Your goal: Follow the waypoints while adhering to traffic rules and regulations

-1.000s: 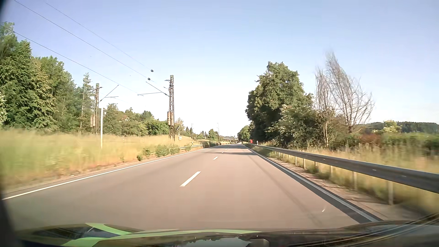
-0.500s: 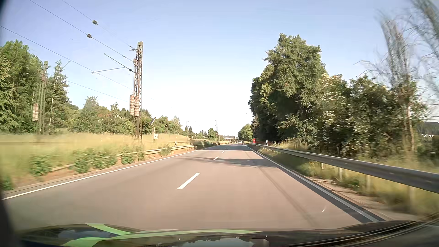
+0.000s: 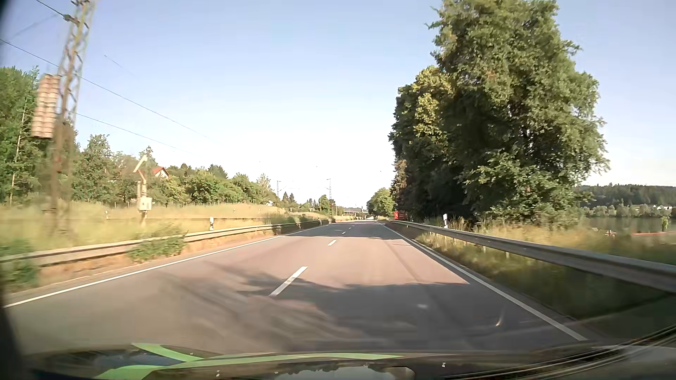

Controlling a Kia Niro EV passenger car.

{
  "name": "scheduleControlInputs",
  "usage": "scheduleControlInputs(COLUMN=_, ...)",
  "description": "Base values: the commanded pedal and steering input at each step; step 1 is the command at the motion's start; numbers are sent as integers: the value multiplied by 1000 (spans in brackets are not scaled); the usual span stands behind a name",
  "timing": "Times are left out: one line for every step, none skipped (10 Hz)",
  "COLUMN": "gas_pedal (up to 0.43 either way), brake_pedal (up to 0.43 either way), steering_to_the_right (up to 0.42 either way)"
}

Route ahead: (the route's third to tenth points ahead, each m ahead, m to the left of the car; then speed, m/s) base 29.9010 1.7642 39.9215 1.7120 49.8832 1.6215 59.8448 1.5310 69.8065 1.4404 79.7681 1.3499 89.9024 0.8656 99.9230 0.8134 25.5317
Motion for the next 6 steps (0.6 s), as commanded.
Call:
scheduleControlInputs(gas_pedal=220, brake_pedal=0, steering_to_the_right=0)
scheduleControlInputs(gas_pedal=220, brake_pedal=0, steering_to_the_right=0)
scheduleControlInputs(gas_pedal=228, brake_pedal=0, steering_to_the_right=0)
scheduleControlInputs(gas_pedal=228, brake_pedal=0, steering_to_the_right=-1)
scheduleControlInputs(gas_pedal=228, brake_pedal=0, steering_to_the_right=-2)
scheduleControlInputs(gas_pedal=228, brake_pedal=0, steering_to_the_right=-2)
